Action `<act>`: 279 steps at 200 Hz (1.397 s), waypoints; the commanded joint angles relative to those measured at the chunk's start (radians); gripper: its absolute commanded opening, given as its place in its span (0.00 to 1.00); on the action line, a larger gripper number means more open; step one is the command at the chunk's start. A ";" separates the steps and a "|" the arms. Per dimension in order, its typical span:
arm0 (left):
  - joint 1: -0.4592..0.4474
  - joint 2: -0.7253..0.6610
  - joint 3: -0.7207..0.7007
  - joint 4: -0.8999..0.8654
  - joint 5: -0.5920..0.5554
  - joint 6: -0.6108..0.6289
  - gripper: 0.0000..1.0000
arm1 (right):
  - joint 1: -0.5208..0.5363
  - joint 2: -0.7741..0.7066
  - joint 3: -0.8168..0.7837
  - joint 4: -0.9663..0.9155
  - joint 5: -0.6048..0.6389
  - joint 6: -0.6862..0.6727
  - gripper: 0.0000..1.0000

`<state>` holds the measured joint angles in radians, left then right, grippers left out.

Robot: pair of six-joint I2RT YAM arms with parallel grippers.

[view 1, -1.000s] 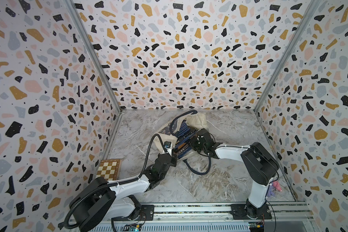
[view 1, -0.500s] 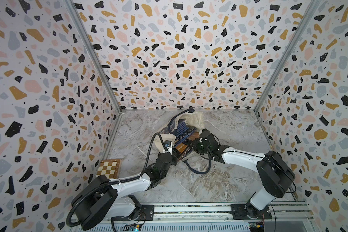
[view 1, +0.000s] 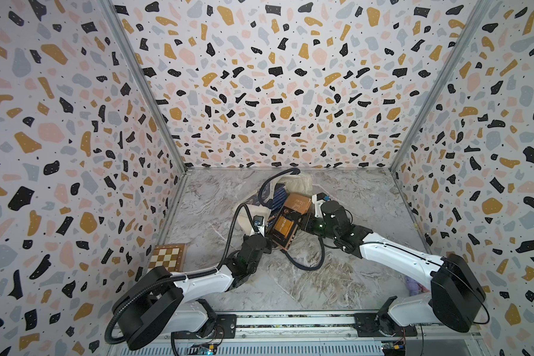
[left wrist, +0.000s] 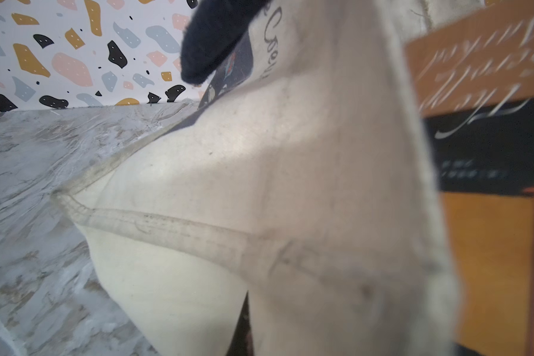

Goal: Take out the books from the canvas bag
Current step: Pick up the book from the canvas bag, then place the book at the center of the board.

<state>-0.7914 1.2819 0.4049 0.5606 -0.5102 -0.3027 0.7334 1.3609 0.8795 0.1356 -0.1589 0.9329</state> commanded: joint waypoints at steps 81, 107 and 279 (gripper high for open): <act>0.006 -0.004 0.000 -0.016 -0.116 -0.028 0.00 | -0.186 -0.381 -0.024 -0.056 -0.019 -0.126 0.00; 0.006 -0.013 0.000 -0.021 -0.111 -0.029 0.00 | -0.303 -0.461 -0.049 -0.062 -0.015 -0.122 0.00; 0.007 -0.075 -0.003 -0.069 -0.111 -0.047 0.00 | -0.739 -0.096 -0.401 0.552 -0.051 0.275 0.00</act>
<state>-0.7910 1.2350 0.4046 0.4713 -0.5934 -0.3450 0.0013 1.2381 0.5125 0.4858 -0.2173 1.1252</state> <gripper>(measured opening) 0.053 0.170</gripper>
